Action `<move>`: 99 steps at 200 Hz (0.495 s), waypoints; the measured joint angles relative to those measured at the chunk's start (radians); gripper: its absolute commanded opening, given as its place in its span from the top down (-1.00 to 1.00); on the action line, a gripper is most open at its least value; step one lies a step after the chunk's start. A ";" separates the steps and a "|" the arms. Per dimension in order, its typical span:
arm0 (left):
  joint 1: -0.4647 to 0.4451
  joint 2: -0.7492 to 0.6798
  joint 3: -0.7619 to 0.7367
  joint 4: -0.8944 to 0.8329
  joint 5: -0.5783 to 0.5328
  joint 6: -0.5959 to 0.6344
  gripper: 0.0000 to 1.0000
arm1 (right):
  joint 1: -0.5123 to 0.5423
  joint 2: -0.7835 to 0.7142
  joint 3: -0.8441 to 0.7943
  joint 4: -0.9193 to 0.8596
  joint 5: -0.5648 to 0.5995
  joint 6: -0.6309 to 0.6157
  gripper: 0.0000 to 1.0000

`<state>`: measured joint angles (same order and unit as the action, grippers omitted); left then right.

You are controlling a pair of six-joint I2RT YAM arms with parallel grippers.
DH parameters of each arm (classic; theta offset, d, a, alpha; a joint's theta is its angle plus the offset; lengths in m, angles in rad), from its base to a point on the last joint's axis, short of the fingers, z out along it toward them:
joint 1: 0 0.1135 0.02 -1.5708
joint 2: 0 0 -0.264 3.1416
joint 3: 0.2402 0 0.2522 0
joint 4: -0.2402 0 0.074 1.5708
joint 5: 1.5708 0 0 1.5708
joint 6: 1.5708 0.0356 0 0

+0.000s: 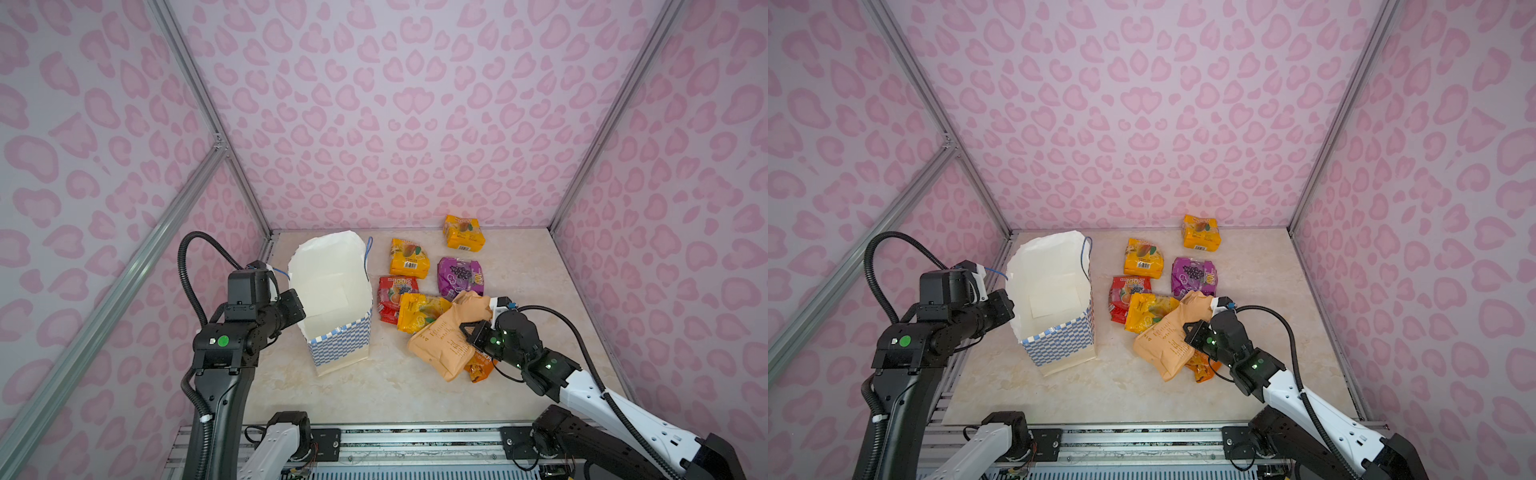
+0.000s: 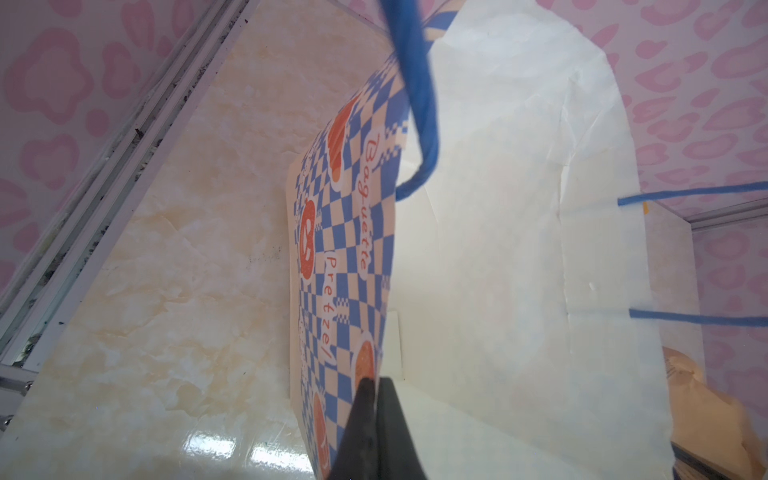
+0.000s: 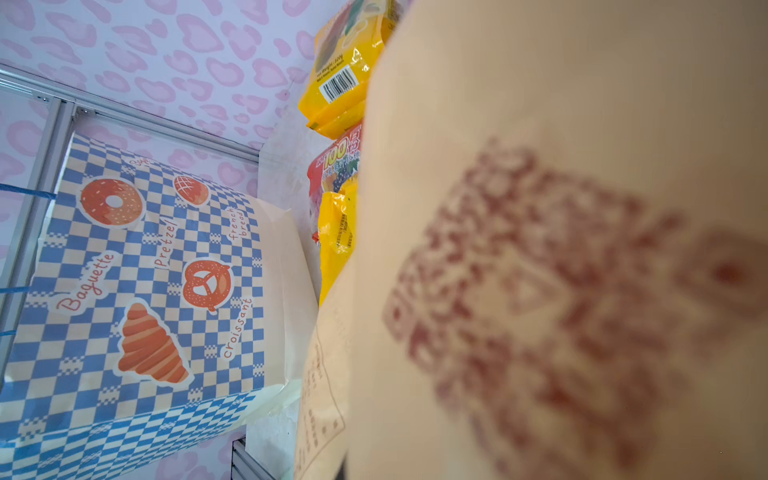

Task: Place the snacks into the paper bag
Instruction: 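Hold the bag rim with the left gripper while the right grasps the tan pouch, then lift the tan pouch with the right gripper and carry it over the bag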

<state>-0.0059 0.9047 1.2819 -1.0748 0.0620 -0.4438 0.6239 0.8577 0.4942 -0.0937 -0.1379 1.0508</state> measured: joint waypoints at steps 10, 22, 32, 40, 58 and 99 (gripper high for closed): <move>0.000 -0.005 0.008 -0.006 0.002 0.000 0.93 | 0.005 -0.008 0.024 -0.027 0.006 -0.023 1.00; 0.000 -0.010 0.017 -0.012 0.010 0.000 0.94 | 0.010 -0.014 0.055 -0.061 0.015 -0.047 1.00; 0.000 -0.016 0.027 -0.024 0.016 0.000 0.93 | 0.018 -0.016 0.089 -0.093 0.031 -0.073 1.00; 0.000 -0.020 0.033 -0.031 0.021 0.000 0.94 | 0.026 -0.016 0.119 -0.119 0.042 -0.097 1.00; 0.000 -0.026 0.042 -0.045 0.031 0.000 0.93 | 0.042 -0.017 0.187 -0.164 0.074 -0.151 1.00; -0.001 -0.032 0.044 -0.060 0.058 0.002 0.93 | 0.052 -0.001 0.351 -0.257 0.136 -0.290 1.00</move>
<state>-0.0067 0.8730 1.3258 -1.1347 0.1196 -0.4416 0.6762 0.8566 0.8452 -0.3504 -0.0017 0.7612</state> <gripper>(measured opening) 0.038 0.048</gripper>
